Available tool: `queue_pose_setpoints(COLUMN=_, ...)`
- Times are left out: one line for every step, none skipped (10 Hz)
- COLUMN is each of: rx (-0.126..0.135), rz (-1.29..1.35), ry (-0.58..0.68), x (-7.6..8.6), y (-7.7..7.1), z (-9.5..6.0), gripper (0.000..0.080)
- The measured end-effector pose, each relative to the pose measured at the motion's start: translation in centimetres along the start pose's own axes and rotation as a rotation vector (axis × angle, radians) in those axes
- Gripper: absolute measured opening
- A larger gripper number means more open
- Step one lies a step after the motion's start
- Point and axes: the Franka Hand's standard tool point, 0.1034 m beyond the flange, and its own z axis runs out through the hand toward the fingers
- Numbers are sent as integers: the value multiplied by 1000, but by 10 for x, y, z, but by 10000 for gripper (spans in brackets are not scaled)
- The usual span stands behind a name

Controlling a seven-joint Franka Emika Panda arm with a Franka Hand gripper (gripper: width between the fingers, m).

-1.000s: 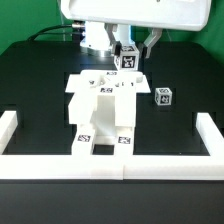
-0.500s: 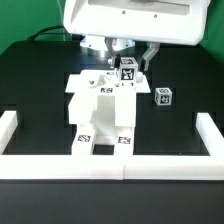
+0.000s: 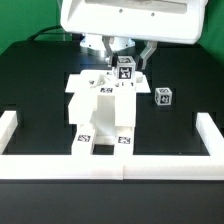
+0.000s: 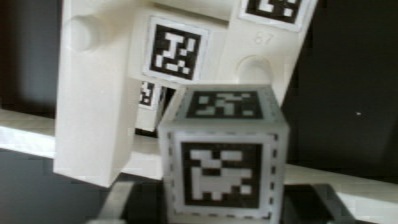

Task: Assemble chair

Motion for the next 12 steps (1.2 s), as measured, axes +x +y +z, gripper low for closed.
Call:
queue_pose_setpoints(rx=4, rz=15, ry=1, x=-6, y=-1, z=2, gripper=287)
queue_pose_setpoints(rx=5, rz=36, ry=11, x=-11, y=-7, z=5, gripper=287)
queue_pose_setpoints(rx=5, rz=39, ry=9, x=-12, y=-10, z=6, gripper=287)
queue_pose_setpoints(rx=3, rz=44, ry=10, x=-12, y=-10, z=7, gripper=287)
queue_pose_setpoints(rx=-1, rz=51, ry=17, x=-10, y=-12, z=9, gripper=287)
queue_pose_setpoints(rx=-2, rz=52, ry=16, x=-10, y=-12, z=10, gripper=287)
queue_pose_setpoints(rx=-3, rz=53, ry=15, x=-10, y=-11, z=10, gripper=287)
queue_pose_setpoints(rx=-3, rz=55, ry=16, x=-9, y=-10, z=10, gripper=287)
queue_pose_setpoints(rx=-3, rz=56, ry=16, x=-9, y=-9, z=10, gripper=287)
queue_pose_setpoints(rx=-4, rz=57, ry=15, x=-9, y=-9, z=11, gripper=287)
queue_pose_setpoints(rx=-6, rz=57, ry=12, x=-10, y=-8, z=13, gripper=287)
queue_pose_setpoints(rx=-7, rz=56, ry=10, x=-10, y=-8, z=14, gripper=287)
